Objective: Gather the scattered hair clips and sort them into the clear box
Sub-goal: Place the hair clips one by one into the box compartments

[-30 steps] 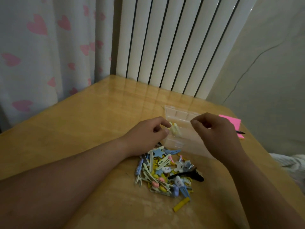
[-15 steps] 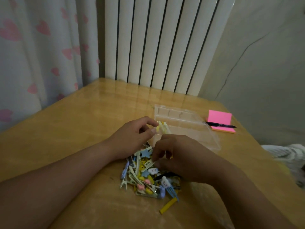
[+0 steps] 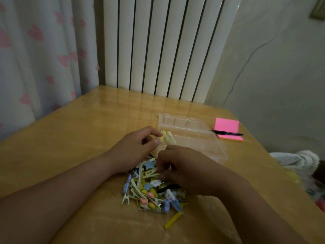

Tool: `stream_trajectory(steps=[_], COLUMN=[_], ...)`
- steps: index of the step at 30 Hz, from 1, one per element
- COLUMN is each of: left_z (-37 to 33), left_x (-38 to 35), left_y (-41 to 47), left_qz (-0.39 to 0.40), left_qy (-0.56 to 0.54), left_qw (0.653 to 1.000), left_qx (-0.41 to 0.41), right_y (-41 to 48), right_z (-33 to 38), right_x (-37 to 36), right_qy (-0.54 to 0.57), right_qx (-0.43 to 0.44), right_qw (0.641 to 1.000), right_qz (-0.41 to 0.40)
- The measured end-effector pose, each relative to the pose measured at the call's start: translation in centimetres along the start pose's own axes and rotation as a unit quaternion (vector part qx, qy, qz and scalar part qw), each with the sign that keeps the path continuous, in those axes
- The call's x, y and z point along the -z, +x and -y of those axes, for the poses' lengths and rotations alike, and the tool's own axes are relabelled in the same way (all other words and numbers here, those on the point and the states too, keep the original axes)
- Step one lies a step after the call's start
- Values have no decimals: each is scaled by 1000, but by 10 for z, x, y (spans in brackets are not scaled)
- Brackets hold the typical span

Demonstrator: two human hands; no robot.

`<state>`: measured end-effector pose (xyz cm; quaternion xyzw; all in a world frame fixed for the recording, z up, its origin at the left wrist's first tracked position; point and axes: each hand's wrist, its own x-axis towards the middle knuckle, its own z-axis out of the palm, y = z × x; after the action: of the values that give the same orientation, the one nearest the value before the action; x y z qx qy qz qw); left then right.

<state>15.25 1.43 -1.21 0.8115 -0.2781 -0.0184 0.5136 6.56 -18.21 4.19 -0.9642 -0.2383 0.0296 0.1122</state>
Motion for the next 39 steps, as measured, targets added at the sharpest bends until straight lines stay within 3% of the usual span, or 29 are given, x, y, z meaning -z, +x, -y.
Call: stream_trajectory(steps=[14, 17, 19, 21, 26, 39], left_z=[-6, -4, -3, -3, -7, -2], left_x=[0, -1, -1, -1, -1, -1], left_y=[-2, -1, 0, -1, -2, 0], left_qz=[7, 12, 17, 16, 19, 11], left_qy=[1, 15, 25, 29, 33, 37], left_qw=[1000, 1000, 999, 999, 999, 999], left_qx=[-3, -10, -11, -11, -14, -36], right_y=[-3, -6, -4, 1, 33, 83], right_z=[-18, -27, -37, -47, -64, -76], right_x=[9, 16, 21, 27, 33, 28], right_qy=[234, 301, 317, 312, 185, 105], right_qx=[-37, -74, -123, -177, -272, -363], right_qw=[970, 939, 907, 886, 919, 917], right_qz=[-57, -148, -248, -295, -217, -130])
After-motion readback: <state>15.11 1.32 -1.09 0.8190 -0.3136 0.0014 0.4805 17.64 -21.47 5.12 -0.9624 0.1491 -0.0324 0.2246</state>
